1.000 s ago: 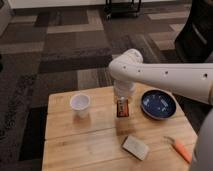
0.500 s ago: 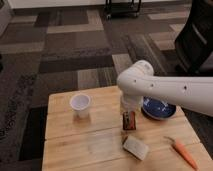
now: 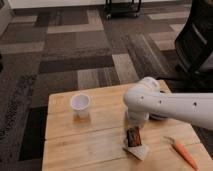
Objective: Place the eraser on the white sponge
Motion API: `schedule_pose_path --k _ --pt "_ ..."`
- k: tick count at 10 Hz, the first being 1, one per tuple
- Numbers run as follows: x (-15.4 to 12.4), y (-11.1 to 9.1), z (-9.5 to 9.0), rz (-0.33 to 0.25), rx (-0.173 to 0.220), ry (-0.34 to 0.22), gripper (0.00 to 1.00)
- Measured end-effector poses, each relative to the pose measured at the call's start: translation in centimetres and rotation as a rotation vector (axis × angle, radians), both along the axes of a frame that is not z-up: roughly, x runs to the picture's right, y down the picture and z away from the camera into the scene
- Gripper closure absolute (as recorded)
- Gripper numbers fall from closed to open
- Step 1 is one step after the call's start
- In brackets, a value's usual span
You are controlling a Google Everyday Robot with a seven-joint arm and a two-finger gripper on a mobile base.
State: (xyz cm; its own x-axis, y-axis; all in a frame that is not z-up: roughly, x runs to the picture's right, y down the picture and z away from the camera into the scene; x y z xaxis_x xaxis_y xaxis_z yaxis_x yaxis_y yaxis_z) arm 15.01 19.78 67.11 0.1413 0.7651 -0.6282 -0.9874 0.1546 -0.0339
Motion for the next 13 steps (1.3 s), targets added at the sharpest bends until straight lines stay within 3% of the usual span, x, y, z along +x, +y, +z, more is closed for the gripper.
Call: schedule_pose_path --k 1,2,5,7,9,10,11,13 --pt "0.1 0.3 -0.1 -0.016 -0.005 -0.006 1.0" --pt "0.1 1.3 -0.3 -0.076 -0.011 -0.045 1.0" --pt "-0.1 2.8 -1.3 -0.181 -0.011 -0.146 1.0" --pt "0.2 3.4 -1.3 -0.222 -0.019 -0.185 1.0" --pt "-0.6 4.4 -1.0 -0.397 -0.066 -0.294 1.0" --pt "-0.8 4.6 -1.0 -0.439 -0.083 -0.322 1.0" --pt "-1.2 4.9 -0.8 -0.534 -0.119 -0.377 1.0" --pt "-0.6 4.2 -0.1 -0.647 -0.152 -0.407 1.0"
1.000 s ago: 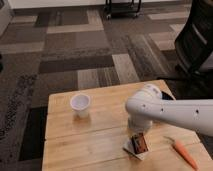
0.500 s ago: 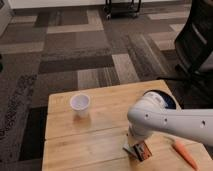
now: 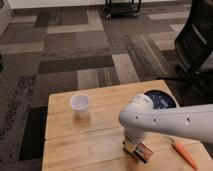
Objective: Place the eraser on the white sponge
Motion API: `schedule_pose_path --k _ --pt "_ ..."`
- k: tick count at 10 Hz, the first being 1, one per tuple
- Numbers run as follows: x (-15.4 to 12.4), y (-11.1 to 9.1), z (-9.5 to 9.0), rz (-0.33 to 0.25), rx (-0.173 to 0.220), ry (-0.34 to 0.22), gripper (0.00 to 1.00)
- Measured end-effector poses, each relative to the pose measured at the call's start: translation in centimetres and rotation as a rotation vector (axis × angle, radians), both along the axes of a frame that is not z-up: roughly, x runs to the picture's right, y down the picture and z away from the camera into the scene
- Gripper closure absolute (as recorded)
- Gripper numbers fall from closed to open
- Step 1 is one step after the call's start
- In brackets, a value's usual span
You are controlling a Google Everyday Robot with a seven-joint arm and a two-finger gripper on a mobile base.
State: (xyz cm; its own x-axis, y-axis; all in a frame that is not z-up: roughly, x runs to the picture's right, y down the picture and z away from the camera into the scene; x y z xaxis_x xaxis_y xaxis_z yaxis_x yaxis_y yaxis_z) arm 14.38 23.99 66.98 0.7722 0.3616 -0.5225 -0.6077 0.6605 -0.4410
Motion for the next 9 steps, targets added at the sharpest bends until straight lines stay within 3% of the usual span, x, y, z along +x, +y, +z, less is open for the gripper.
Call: schedule_pose_path --k 3,9 --pt "-0.2 -0.7 1.4 -0.054 0.027 -0.009 1.0" --pt "-0.8 0.8 1.4 -0.048 0.038 0.004 1.0"
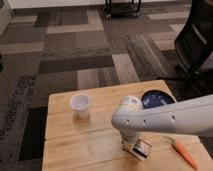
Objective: Place the eraser on the white sponge
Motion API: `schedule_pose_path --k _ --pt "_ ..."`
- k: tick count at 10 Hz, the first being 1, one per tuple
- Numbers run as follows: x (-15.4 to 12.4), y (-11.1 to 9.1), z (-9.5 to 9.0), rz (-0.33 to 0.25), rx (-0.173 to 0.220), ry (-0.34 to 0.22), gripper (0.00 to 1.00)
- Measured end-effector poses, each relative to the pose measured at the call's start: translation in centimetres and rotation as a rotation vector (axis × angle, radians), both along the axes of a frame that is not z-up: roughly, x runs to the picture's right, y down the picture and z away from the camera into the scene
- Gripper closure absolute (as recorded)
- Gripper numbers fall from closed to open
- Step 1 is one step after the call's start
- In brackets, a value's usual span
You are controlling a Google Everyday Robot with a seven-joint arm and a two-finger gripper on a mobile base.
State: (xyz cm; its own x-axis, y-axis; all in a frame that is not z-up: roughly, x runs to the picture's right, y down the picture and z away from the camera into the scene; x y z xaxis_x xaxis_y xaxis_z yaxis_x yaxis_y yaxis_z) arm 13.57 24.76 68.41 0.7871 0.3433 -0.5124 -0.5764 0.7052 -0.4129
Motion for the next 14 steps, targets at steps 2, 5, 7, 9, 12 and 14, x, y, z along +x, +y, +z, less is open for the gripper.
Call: schedule_pose_path --k 2,5,7,9,12,14 --pt "-0.29 0.44 -0.05 0.01 -0.004 -0.001 1.0" --pt "-0.43 0.6 0.03 0.02 -0.005 0.005 0.95" --pt "-0.42 0.6 0.02 0.02 -0.005 0.006 0.95" --pt "-0.42 0.62 0.03 0.02 -0.005 0.006 0.95" --pt "-0.42 0.62 0.03 0.02 -0.005 0.006 0.95" --pt "-0.42 0.62 0.03 0.02 -0.005 0.006 0.95"
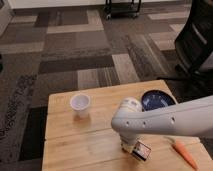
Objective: Place the eraser on the white sponge
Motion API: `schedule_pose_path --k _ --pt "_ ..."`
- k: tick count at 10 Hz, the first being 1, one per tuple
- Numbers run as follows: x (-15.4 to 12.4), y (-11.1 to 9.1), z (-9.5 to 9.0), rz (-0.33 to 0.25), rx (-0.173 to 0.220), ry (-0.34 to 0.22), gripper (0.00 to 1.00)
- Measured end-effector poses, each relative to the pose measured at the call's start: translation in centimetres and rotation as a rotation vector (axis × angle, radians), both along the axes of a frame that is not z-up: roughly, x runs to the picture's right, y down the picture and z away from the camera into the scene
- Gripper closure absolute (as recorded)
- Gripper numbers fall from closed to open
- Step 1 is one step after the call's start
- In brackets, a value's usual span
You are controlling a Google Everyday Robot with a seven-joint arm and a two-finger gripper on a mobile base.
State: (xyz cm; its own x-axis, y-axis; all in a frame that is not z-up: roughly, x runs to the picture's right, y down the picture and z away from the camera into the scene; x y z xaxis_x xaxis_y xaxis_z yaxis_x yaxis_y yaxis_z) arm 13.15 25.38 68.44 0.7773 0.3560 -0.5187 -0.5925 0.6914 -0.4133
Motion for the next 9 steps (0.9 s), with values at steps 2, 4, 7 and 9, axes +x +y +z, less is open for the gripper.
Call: schedule_pose_path --k 2,4,7,9 --pt "0.0 0.0 0.0 0.0 0.0 0.0 0.95" --pt "0.0 0.0 0.0 0.0 0.0 0.0 0.95" --pt "0.0 0.0 0.0 0.0 0.0 0.0 0.82" --pt "0.0 0.0 0.0 0.0 0.0 0.0 0.61"
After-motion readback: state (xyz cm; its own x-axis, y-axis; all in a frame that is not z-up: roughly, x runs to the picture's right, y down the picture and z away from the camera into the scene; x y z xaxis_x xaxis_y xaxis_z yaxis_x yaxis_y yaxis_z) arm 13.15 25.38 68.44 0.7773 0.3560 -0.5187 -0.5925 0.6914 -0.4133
